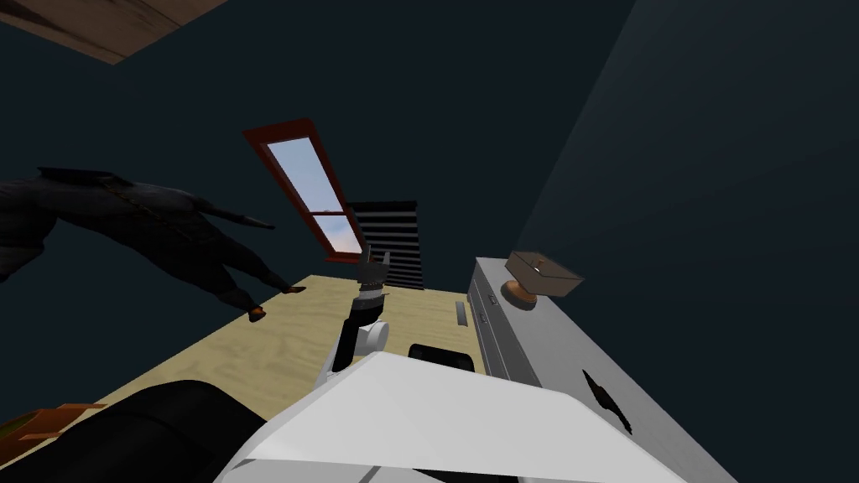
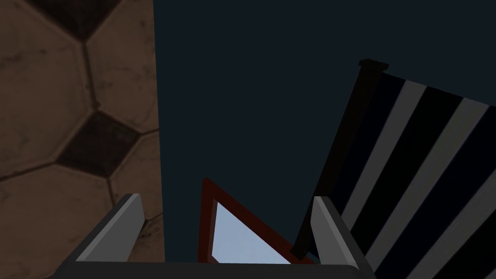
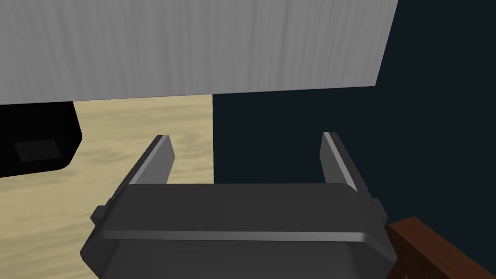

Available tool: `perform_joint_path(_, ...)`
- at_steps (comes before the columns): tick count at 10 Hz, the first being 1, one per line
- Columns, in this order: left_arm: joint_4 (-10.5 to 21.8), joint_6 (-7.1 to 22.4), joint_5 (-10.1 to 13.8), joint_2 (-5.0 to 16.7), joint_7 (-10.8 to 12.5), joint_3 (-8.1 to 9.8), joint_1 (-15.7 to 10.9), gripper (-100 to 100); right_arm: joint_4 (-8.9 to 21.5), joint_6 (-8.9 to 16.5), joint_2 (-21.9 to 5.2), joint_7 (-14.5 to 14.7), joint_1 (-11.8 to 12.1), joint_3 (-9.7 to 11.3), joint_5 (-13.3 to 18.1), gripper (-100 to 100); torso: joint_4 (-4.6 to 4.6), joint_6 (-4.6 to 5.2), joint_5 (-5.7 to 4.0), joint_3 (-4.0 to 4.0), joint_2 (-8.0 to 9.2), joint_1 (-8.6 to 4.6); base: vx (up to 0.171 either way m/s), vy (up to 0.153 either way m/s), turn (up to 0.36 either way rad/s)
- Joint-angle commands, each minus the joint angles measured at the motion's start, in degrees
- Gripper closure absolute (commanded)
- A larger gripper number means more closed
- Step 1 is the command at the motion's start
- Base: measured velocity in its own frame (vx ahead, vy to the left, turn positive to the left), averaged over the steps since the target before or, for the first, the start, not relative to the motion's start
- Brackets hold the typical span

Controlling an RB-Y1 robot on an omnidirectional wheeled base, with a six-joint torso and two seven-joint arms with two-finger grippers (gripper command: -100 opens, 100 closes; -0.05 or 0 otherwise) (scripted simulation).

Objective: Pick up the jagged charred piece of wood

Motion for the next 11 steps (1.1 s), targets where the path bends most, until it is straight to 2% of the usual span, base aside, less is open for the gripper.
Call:
perform_joint_path(1, 0.0, 0.0, 0.0, 0.0, 0.0, 0.0, 0.0, 0, 0.61, 2.86, -0.14, -1.12, -0.2, -0.38, -0.61, -100, 0.0, 0.0, 0.0, 0.0, 0.0, 0.0, 0.133, -0.01, -0.031)
perform_joint_path(2, 0.0, 0.0, 0.0, 0.0, 0.0, 0.0, -0.01, 0, 2.26, 4.46, -0.71, -2.82, -0.69, -1.16, -2.12, -100, 0.01, -0.01, 0.0, 0.04, 0.1, -0.03, 0.159, -0.011, -0.054)
perform_joint_path(3, 0.0, 0.0, 0.0, 0.0, 0.0, 0.0, 0.0, 0, 2.26, 5.94, -0.71, -2.82, -0.69, -1.16, -2.12, -100, 0.01, 0.0, -0.01, 0.02, 0.03, -0.03, 0.119, -0.013, -0.026)
perform_joint_path(4, 0.0, 0.0, 0.0, 0.0, 0.0, 0.0, -0.01, 0, 3.83, 7.73, -1.23, -4.44, -1.21, -1.86, -3.55, -100, 0.02, -0.01, -0.01, 0.07, 0.15, -0.04, 0.141, -0.031, -0.047)
perform_joint_path(5, 0.0, 0.0, 0.0, 0.0, 0.0, 0.0, 0.0, 0, 3.83, 8.84, -1.23, -4.44, -1.21, -1.86, -3.55, -100, 0.02, 0.0, -0.02, 0.05, 0.09, -0.11, 0.124, -0.019, -0.021)
perform_joint_path(8, 0.0, 0.0, 0.0, 0.0, 0.0, 0.0, -0.01, 0, 6.72, 13.49, -2.13, -7.39, -2.25, -3.01, -6.16, -100, 0.02, -0.01, -0.01, 0.06, 0.13, -0.06, 0.136, -0.02, -0.036)
perform_joint_path(9, 0.0, 0.0, 0.0, 0.0, 0.0, 0.0, -0.01, 0, 6.72, 14.02, -2.13, -7.39, -2.25, -3.01, -6.16, -100, 0.03, -0.01, -0.02, 0.08, 0.15, -0.09, 0.102, -0.022, -0.02)
perform_joint_path(11, 0.0, 0.0, 0.0, 0.0, 0.0, 0.0, -0.01, 0, 9.18, 17.7, -2.8, -9.86, -3.24, -3.86, -8.33, -100, 0.04, -0.01, -0.03, 0.1, 0.19, -0.13, 0.154, -0.043, -0.047)
